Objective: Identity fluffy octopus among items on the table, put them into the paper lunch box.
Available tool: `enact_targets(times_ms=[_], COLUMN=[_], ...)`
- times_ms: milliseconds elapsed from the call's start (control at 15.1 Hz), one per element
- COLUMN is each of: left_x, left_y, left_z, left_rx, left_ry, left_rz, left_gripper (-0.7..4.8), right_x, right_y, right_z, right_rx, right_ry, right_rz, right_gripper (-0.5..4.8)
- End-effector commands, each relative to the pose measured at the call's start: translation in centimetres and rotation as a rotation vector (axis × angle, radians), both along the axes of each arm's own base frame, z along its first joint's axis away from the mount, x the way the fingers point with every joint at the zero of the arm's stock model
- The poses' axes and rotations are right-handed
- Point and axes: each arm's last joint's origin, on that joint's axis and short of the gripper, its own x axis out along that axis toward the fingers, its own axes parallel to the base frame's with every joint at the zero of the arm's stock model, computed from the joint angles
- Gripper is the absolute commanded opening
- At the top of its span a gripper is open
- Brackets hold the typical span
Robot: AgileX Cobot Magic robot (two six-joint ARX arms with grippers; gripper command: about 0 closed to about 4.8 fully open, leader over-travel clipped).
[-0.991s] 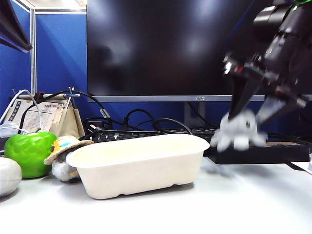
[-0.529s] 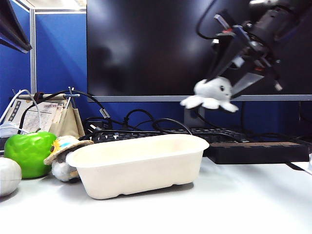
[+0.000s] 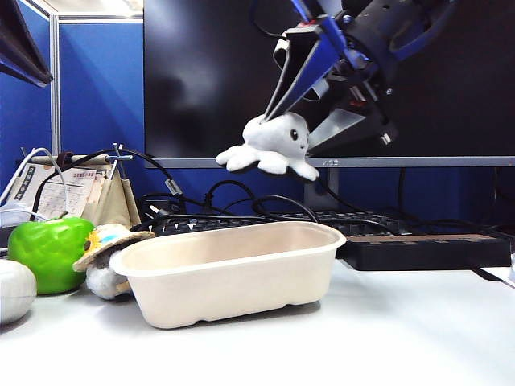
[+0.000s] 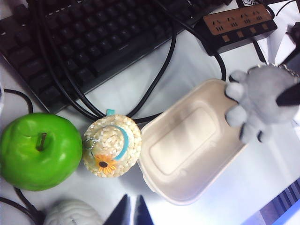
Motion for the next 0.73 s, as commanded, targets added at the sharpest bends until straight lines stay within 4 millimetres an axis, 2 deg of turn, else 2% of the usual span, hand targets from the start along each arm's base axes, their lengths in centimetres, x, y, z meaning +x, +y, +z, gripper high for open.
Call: enact_targets(times_ms=[66,463,727], left_x=[0.0,0.1,0.1], left_y=[0.0,0.0,0.0], left_z=[0.2,0.3,0.3], left_rx=[-0.001,-0.003,-0.003], left_ry=[-0.016,-0.024,-0.025], left_rz=[-0.003,-0.003,-0.003], left_gripper=[0.27,0.27,0.26], right_x=[0.0,1.0,1.1], right_y=[0.0,0.6,0.6], right_z=[-0.3,-3.5,-4.0], right_rx=[-0.028,-0.072,-0.078], right_ry=[-0.010,0.085,0.101], right_rz=[-0.018,-0.014,-0.014], right_gripper=[2.41,2.41,2.41])
